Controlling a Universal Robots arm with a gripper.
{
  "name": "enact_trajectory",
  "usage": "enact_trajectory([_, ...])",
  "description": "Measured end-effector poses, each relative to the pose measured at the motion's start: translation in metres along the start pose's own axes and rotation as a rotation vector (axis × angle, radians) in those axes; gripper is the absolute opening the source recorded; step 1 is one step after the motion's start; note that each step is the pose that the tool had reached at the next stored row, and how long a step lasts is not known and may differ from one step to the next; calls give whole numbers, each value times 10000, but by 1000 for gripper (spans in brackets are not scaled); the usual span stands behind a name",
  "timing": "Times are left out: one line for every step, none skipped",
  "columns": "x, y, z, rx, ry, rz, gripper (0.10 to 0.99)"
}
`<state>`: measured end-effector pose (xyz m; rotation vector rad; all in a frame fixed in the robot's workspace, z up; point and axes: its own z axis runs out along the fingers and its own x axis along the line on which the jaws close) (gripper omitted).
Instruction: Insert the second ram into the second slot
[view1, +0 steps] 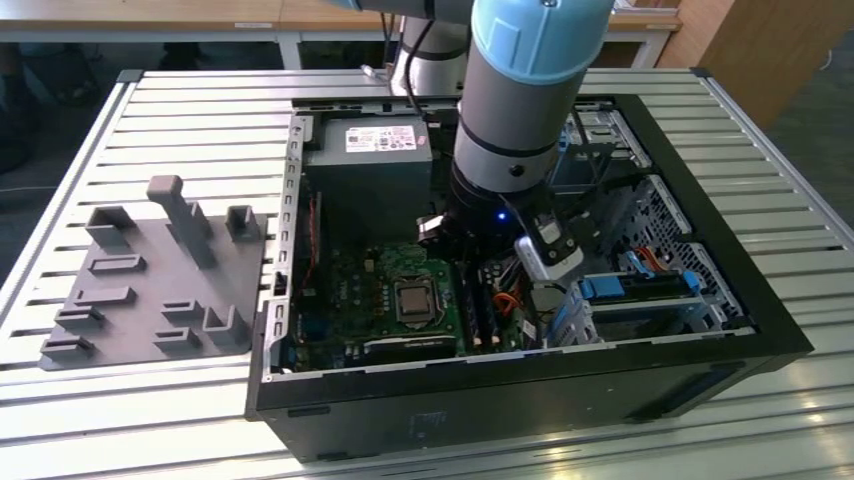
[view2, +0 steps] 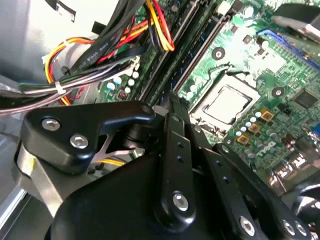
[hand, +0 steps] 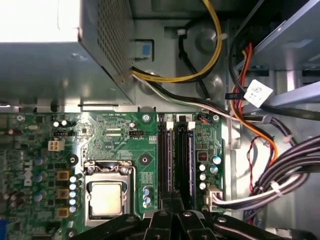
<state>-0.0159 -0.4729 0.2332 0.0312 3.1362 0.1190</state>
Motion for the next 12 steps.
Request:
enact_trajectory([0, 1, -16, 2, 0, 0, 106])
enact_trajectory([0, 2, -30, 1, 1, 0, 106])
enact_trajectory([0, 3, -43, 0, 0, 0, 106])
enact_trajectory([0, 4, -53, 0, 0, 0, 106])
enact_trajectory([0, 4, -60, 1, 0, 0, 106])
enact_trajectory([0, 5, -67, 1, 0, 0, 106])
enact_trajectory([0, 5, -72, 1, 0, 0, 106])
enact_trajectory([0, 6, -73, -1, -1, 0, 106])
enact_trajectory([0, 6, -73, -1, 0, 0, 106])
enact_trajectory([0, 5, -74, 1, 2, 0, 106])
enact_trajectory([0, 6, -74, 0, 2, 0, 106])
enact_trajectory([0, 6, -74, 1, 2, 0, 106])
